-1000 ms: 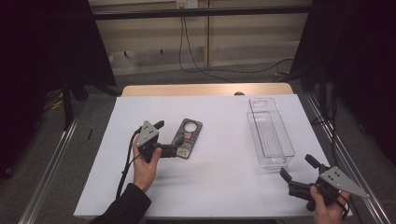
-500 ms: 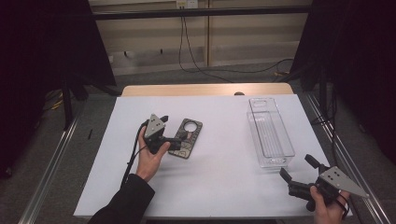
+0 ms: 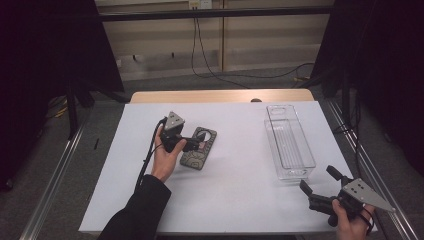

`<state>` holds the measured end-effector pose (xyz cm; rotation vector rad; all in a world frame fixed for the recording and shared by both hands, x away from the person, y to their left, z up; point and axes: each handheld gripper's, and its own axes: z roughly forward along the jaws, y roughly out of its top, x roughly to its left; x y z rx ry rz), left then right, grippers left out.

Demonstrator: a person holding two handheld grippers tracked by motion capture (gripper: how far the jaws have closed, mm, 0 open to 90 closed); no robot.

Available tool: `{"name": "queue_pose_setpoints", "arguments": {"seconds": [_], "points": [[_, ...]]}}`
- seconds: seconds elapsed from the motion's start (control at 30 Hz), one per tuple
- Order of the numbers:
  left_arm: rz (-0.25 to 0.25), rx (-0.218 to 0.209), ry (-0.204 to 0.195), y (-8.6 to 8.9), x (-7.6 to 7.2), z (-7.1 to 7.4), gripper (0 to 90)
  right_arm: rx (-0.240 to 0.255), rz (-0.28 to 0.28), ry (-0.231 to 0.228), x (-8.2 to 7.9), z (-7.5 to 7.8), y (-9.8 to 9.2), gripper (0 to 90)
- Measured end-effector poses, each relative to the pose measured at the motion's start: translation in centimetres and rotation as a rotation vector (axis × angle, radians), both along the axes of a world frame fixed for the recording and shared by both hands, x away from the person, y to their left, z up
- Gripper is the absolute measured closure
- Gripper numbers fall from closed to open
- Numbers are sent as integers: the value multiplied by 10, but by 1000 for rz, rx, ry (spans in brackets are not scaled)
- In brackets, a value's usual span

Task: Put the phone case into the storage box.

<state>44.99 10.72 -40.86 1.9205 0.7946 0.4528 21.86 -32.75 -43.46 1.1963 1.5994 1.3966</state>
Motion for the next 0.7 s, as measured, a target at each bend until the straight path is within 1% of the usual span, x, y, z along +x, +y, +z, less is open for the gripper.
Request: {"name": "queue_pose_setpoints", "arguments": {"seconds": [0.07, 0.13, 0.17, 0.23, 0.27, 0.33, 0.37, 0.4, 0.43, 0.47, 0.5, 0.53, 0.57, 0.63, 0.67, 0.7], "points": [[-15, 11, 16, -2, 2, 2, 25, -2, 1, -1, 0, 0, 0, 0], [-16, 36, 33, -3, 4, 3, 30, -1, 1, -1, 0, 0, 0, 0], [-18, 56, 41, -4, 6, 4, 30, -1, 1, -2, 0, 0, 0, 0], [-23, 81, 48, -5, 8, 5, 34, 1, 0, 0, 0, 0, 0, 0], [-26, 89, 67, -6, 8, 5, 37, 0, 0, 0, 0, 0, 0, 0], [-51, 119, 70, -7, 10, 5, 37, 1, 0, 0, 0, 0, 0, 0], [-50, 135, 69, -8, 11, 6, 37, 0, 0, -1, 0, 0, 0, 0], [-49, 141, 71, -9, 12, 6, 37, -1, 2, -1, 0, 0, 0, 0], [-59, 159, 78, -9, 13, 7, 37, -1, 2, -1, 0, 0, 0, 0], [-71, 158, 101, -10, 15, 8, 37, -2, 1, -1, 0, 0, 0, 0], [-80, 171, 113, -11, 16, 9, 37, -3, 1, -1, 0, 0, 0, 0], [-82, 174, 122, -11, 16, 9, 37, -4, 0, -1, 0, 0, 0, 0], [-76, 192, 139, -12, 16, 8, 37, -3, 0, 0, 0, 0, 0, 0], [-72, 215, 152, -12, 17, 6, 37, -1, -1, 0, 0, 0, 0, 0], [-72, 219, 163, -12, 18, 5, 37, -1, 0, 0, 0, 0, 0, 0], [-70, 234, 188, -12, 19, 3, 39, -1, 0, 1, 0, 0, 0, 0]]}}
